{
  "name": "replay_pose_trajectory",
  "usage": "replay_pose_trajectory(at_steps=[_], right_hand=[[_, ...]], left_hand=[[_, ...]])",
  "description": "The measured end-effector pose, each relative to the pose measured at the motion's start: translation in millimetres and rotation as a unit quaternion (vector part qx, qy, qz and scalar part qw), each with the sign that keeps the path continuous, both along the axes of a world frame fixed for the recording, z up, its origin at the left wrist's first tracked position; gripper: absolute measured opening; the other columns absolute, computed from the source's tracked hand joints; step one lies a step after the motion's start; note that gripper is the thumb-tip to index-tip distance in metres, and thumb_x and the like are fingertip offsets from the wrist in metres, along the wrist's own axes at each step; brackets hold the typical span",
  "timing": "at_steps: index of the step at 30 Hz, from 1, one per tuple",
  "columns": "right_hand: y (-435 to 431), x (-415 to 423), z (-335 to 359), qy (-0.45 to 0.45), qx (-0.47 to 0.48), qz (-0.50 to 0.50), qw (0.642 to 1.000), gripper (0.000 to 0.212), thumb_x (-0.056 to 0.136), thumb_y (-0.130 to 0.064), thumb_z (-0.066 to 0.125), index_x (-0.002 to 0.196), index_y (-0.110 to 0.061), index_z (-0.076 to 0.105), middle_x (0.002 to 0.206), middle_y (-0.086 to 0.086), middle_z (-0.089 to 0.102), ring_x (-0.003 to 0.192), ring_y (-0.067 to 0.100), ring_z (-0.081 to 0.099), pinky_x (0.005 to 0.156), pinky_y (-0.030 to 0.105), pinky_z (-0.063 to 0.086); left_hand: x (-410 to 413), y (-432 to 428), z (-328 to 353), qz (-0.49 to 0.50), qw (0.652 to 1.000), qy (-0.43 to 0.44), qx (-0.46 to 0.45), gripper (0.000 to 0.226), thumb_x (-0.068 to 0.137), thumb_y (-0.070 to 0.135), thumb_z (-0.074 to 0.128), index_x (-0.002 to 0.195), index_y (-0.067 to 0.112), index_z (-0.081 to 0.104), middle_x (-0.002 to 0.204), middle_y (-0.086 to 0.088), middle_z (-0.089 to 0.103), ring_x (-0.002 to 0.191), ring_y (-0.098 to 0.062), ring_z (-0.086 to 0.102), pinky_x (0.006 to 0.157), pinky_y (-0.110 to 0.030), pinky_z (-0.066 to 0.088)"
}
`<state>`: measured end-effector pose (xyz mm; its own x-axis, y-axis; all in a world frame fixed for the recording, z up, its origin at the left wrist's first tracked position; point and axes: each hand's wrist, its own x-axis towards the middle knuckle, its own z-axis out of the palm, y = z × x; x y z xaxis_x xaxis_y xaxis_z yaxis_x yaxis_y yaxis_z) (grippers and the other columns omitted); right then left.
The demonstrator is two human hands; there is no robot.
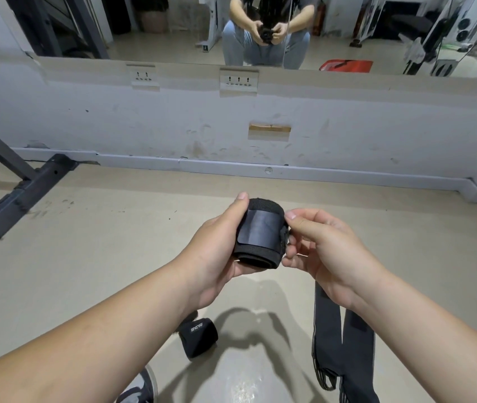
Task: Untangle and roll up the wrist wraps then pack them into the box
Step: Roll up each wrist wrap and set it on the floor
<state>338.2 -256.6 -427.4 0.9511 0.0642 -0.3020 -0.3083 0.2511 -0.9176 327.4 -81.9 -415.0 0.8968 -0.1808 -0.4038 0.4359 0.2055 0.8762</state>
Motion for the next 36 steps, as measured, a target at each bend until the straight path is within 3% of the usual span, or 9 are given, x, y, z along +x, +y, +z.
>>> replay_pose_trajectory(at_steps=[6, 10, 14, 18, 22, 25, 28, 30, 36], right_hand=[[-2.2, -0.8, -0.7, 0.017, -0.061, -0.028, 0.998, 0.01, 0.1, -0.021, 0.069, 0.105, -0.014, 0.067, 0.081, 0.009, 0.064, 0.059, 0.021, 0.058, 0.057, 0.036, 0.054], [-0.5, -3.9, -4.3, 0.037, -0.088, -0.01, 0.995, 0.016, 0.102, -0.028, 0.067, 0.106, -0.013, 0.066, 0.087, 0.008, 0.067, 0.068, 0.023, 0.065, 0.061, 0.037, 0.058], [7.9, -11.4, -16.5, 0.044, -0.135, 0.015, 0.99, 0.011, 0.106, -0.019, 0.055, 0.099, -0.013, 0.061, 0.093, 0.011, 0.07, 0.071, 0.024, 0.066, 0.063, 0.038, 0.059], [22.1, -9.6, -46.8, 0.047, -0.262, 0.041, 0.963, 0.013, 0.1, -0.008, 0.042, 0.1, -0.005, 0.055, 0.101, 0.016, 0.072, 0.075, 0.025, 0.066, 0.063, 0.038, 0.054], [31.9, -1.2, -79.3, 0.102, -0.306, 0.147, 0.935, 0.015, 0.102, -0.016, 0.046, 0.101, -0.012, 0.06, 0.089, 0.011, 0.069, 0.072, 0.026, 0.066, 0.065, 0.036, 0.053], [34.8, 2.8, -114.2, 0.149, -0.36, 0.265, 0.882, 0.018, 0.103, -0.032, 0.052, 0.096, -0.017, 0.061, 0.093, 0.01, 0.069, 0.071, 0.026, 0.066, 0.065, 0.034, 0.052], [40.5, 1.3, -157.7, 0.185, -0.39, 0.296, 0.852, 0.02, 0.101, -0.033, 0.055, 0.095, -0.015, 0.06, 0.089, 0.009, 0.069, 0.068, 0.025, 0.063, 0.064, 0.032, 0.05], [47.6, -4.8, -185.6, 0.218, -0.372, 0.273, 0.86, 0.016, 0.101, -0.027, 0.053, 0.095, -0.013, 0.058, 0.088, 0.011, 0.068, 0.069, 0.028, 0.061, 0.063, 0.032, 0.048], [68.9, -26.4, -256.3, 0.287, -0.34, 0.261, 0.857, 0.018, 0.097, -0.019, 0.051, 0.086, -0.009, 0.062, 0.088, 0.016, 0.07, 0.073, 0.031, 0.064, 0.07, 0.037, 0.052]], left_hand=[[0.8, -2.1, -1.3, 0.015, 1.0, 0.015, -0.011, 0.041, 0.097, 0.047, 0.067, 0.12, 0.014, 0.077, 0.116, -0.012, 0.079, 0.105, -0.026, 0.075, 0.101, -0.048, 0.06], [1.1, -2.4, -2.1, 0.015, 0.999, 0.031, -0.042, 0.042, 0.102, 0.045, 0.059, 0.124, 0.013, 0.074, 0.118, -0.012, 0.079, 0.106, -0.027, 0.076, 0.102, -0.049, 0.058], [6.3, 1.1, -15.1, 0.008, 0.995, 0.074, -0.065, 0.045, 0.108, 0.035, 0.041, 0.128, 0.006, 0.069, 0.123, -0.017, 0.076, 0.122, -0.038, 0.07, 0.11, -0.056, 0.051], [8.6, 12.2, -37.9, -0.032, 0.996, 0.084, 0.011, 0.033, 0.108, 0.024, 0.05, 0.135, 0.011, 0.062, 0.129, -0.016, 0.074, 0.119, -0.031, 0.072, 0.106, -0.048, 0.056], [15.7, 33.1, -68.3, -0.085, 0.984, 0.101, 0.119, 0.024, 0.105, 0.032, 0.062, 0.125, 0.02, 0.065, 0.105, -0.005, 0.079, 0.095, -0.021, 0.076, 0.094, -0.041, 0.06], [15.4, 43.4, -112.5, -0.08, 0.957, 0.135, 0.245, 0.031, 0.09, 0.033, 0.076, 0.115, 0.017, 0.064, 0.098, -0.007, 0.079, 0.084, -0.022, 0.075, 0.086, -0.039, 0.065], [-2.6, 44.8, -174.3, -0.102, 0.904, 0.145, 0.388, 0.042, 0.068, 0.032, 0.08, 0.099, 0.017, 0.056, 0.087, -0.004, 0.07, 0.071, -0.021, 0.068, 0.063, -0.027, 0.057], [-15.2, 43.0, -219.3, -0.16, 0.857, 0.126, 0.473, 0.047, 0.062, 0.036, 0.075, 0.1, 0.02, 0.052, 0.093, -0.004, 0.07, 0.081, -0.023, 0.07, 0.07, -0.034, 0.059], [-52.4, 33.1, -318.0, -0.233, 0.762, 0.075, 0.6, 0.046, 0.08, 0.036, 0.071, 0.117, 0.02, 0.047, 0.109, -0.003, 0.061, 0.102, -0.026, 0.058, 0.086, -0.037, 0.052]])
